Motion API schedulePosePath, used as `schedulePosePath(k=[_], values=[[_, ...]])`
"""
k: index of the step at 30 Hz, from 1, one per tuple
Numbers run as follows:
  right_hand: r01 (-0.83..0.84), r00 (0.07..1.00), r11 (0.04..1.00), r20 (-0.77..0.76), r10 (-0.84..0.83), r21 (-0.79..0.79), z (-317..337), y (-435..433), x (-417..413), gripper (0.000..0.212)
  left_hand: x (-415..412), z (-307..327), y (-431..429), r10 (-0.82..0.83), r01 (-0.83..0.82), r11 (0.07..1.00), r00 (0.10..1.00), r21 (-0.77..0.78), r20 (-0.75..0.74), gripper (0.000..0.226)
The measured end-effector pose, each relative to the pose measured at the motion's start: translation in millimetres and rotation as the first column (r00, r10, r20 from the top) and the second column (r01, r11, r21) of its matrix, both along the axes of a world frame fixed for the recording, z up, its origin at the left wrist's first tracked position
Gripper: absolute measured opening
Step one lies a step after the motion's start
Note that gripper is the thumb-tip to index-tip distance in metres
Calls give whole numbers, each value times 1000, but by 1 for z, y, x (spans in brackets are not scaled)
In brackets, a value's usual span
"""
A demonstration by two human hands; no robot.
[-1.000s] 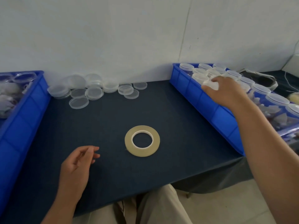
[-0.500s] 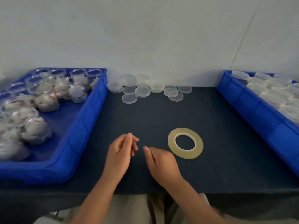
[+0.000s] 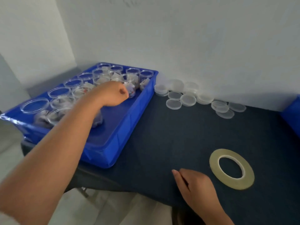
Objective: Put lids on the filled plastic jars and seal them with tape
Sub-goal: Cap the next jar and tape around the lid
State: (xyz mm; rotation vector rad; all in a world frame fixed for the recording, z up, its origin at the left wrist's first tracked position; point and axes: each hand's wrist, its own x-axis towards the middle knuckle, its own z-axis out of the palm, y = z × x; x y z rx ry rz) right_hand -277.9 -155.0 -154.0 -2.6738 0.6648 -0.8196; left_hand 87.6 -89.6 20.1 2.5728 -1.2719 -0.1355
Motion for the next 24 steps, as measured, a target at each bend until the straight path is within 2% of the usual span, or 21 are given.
schedulePosePath(k=[2,6,10,12,15,18,22,24], values=[[-11,1000,1000,18,11,-23,-1,-1,1,50,20,-7,-27,-20,17,995,999,97,28,18],[-12,998,1000,62,14,-23,0,-4,2,48,55,-32,-72,15,-17,998,999,58,43,36],[11,997,1000,80,-13,24,-1,-8,4,46,91,-62,-96,133,-135,988,991,76,28,77],[16,997,998,79,-20,57,-4,-10,5,46,102,-75,-102,165,-167,986,985,24,48,82],[21,996,995,80,-29,97,-6,-13,6,46,106,-81,-107,207,-200,977,971,-69,118,75],[15,996,994,88,-24,110,-8,-14,8,46,104,-78,-112,140,-138,990,985,-33,97,69],[26,996,992,80,-36,123,-8,-14,7,48,95,-75,-110,44,-53,997,984,51,170,28],[32,996,990,77,-43,134,-7,-13,7,50,89,-75,-104,15,-23,999,975,33,222,13]])
